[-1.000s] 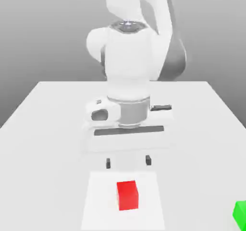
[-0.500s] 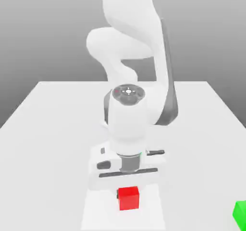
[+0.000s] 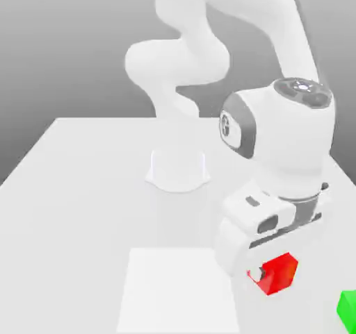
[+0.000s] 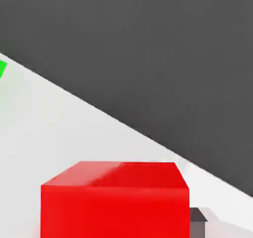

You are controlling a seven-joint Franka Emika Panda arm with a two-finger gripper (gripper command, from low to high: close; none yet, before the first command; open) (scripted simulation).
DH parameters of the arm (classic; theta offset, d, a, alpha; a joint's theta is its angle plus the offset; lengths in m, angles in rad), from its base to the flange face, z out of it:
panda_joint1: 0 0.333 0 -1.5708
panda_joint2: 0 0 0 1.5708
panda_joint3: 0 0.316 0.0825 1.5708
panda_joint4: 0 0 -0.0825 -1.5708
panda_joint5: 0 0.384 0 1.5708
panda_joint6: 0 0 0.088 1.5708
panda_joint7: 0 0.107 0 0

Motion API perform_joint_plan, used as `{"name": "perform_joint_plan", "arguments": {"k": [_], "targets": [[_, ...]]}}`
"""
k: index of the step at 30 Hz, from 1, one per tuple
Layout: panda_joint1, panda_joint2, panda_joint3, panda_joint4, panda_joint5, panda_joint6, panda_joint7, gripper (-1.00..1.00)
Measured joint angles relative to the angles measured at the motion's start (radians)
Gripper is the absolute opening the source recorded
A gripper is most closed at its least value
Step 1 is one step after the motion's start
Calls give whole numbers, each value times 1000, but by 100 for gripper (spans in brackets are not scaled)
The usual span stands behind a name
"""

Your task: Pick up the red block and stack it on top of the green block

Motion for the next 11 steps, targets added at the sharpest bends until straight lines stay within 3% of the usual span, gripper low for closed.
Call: {"name": "perform_joint_plan", "arguments": {"k": [3, 7, 8, 11], "targets": [[67, 53, 55, 107, -26, -57, -22, -100], [113, 183, 35, 146, -80, 31, 3, -100], [119, 201, 30, 148, -87, 47, 8, 100], [119, 201, 30, 148, -87, 47, 8, 100]]}}
